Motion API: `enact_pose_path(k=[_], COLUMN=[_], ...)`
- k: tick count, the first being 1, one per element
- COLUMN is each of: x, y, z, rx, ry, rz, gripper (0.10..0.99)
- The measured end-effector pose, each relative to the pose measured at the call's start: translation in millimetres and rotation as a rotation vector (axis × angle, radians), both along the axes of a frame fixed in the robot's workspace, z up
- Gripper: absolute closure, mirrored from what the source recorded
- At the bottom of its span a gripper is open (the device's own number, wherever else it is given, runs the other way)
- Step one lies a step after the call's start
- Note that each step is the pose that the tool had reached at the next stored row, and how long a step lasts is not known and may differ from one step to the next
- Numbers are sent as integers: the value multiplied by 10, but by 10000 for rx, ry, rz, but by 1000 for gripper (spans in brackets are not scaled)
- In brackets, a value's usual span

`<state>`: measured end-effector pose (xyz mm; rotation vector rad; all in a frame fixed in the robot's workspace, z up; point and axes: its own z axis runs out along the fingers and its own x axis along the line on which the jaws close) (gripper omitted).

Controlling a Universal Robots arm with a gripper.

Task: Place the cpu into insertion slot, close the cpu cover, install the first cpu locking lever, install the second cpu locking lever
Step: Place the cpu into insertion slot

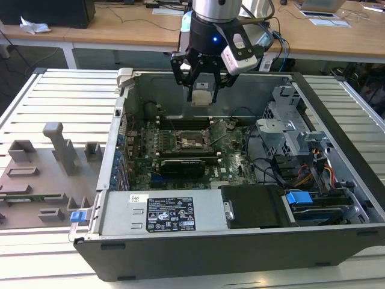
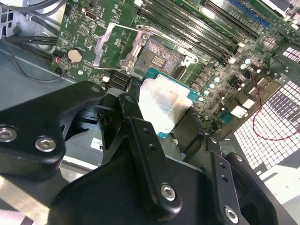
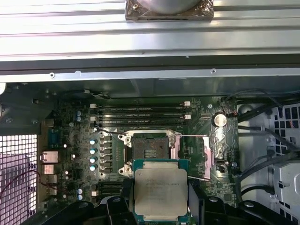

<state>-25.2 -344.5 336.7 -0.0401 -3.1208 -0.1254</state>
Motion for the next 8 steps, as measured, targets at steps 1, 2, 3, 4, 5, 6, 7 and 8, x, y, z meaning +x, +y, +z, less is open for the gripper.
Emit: enact_pose_path(k=[1, 2, 3, 4, 5, 6, 7, 8], x=[0, 0, 0, 0, 0, 0, 0, 0], y=[0, 0, 0, 0, 0, 0, 0, 0], z=[-2, -6, -9, -12, -17, -20, -22, -25], rx=[0, 0, 0, 0, 0, 0, 0, 0], ry=[0, 0, 0, 0, 0, 0, 0, 0], rz=[0, 0, 0, 0, 0, 0, 0, 0], gripper=[541, 541, 541, 541, 541, 541, 541, 541])
